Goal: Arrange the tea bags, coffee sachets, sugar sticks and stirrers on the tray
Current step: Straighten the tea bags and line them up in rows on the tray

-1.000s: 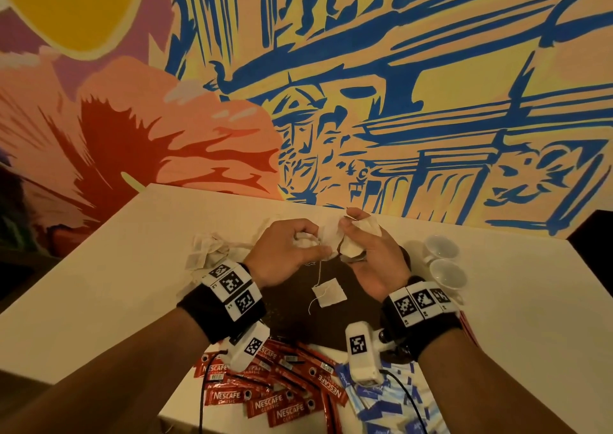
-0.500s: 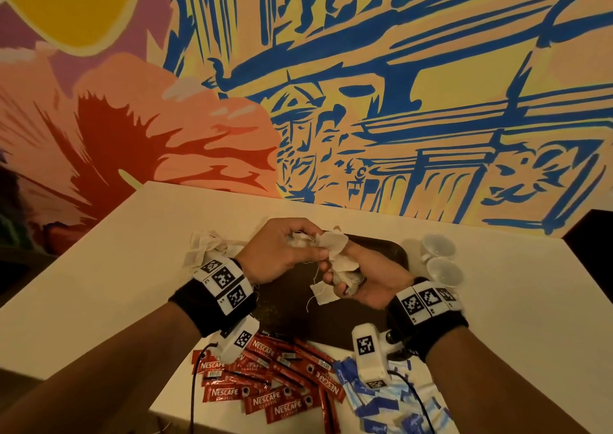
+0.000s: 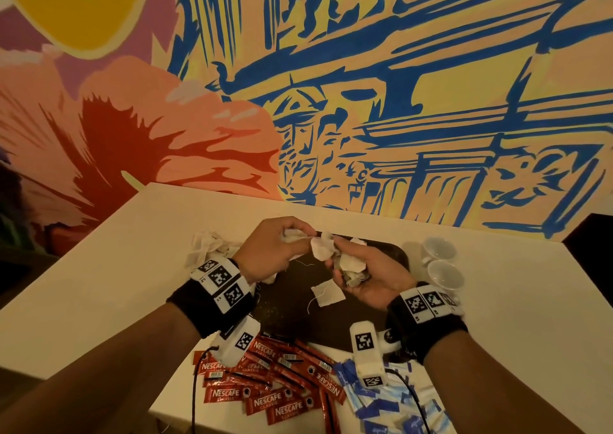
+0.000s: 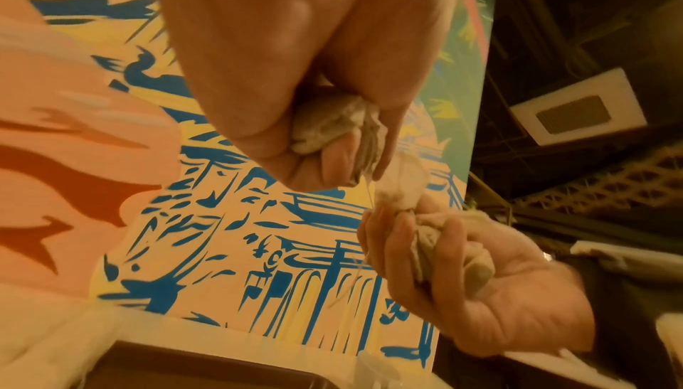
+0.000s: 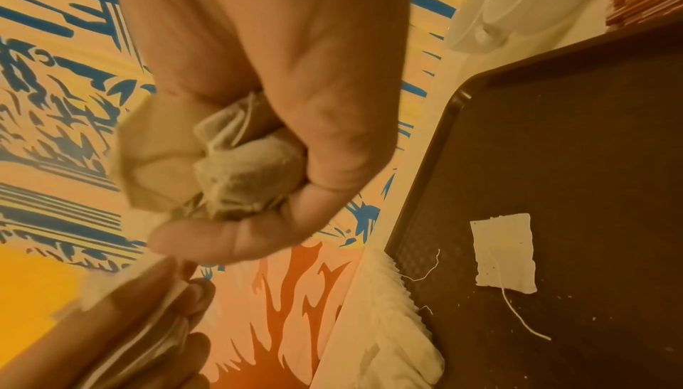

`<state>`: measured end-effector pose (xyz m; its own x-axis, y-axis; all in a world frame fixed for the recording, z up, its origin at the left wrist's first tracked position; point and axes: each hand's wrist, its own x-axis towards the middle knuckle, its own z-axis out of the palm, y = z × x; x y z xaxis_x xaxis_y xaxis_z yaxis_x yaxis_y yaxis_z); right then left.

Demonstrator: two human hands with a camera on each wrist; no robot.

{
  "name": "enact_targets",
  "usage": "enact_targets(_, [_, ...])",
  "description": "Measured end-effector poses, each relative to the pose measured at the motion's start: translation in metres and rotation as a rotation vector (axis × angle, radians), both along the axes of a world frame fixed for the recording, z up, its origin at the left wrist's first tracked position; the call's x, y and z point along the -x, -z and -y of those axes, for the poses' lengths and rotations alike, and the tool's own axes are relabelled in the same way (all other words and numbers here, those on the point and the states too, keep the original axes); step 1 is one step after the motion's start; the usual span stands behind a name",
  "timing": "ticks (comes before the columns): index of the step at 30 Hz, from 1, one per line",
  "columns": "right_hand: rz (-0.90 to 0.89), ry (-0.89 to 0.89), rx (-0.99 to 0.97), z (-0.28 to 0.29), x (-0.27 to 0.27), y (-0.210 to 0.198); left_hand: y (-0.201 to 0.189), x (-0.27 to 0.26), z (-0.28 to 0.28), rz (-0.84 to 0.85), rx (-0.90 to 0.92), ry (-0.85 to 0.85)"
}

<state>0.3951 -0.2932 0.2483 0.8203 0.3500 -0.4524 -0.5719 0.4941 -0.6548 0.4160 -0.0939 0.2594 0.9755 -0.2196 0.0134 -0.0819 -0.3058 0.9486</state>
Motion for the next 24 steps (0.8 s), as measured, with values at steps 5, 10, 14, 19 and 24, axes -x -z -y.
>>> enact_targets(5, [0.049,0.048,0.014,-0.002,-0.001,0.003,-0.010,0.007,-0.001,-0.282,0.151,0.065])
enact_targets(10, [0.124,0.043,0.065,-0.003,-0.002,0.007,-0.015,0.009,0.001,-0.315,0.099,0.083])
enact_targets(14, [0.194,0.012,0.141,-0.001,-0.001,0.012,-0.016,0.008,0.003,-0.173,-0.042,0.069])
enact_targets(19, [0.230,-0.019,0.160,0.001,-0.001,0.013,-0.015,0.002,0.000,-0.162,-0.087,0.025])
enact_targets(24, [0.289,0.000,0.275,0.002,-0.002,0.019,-0.014,-0.001,-0.004,-0.198,-0.083,0.027])
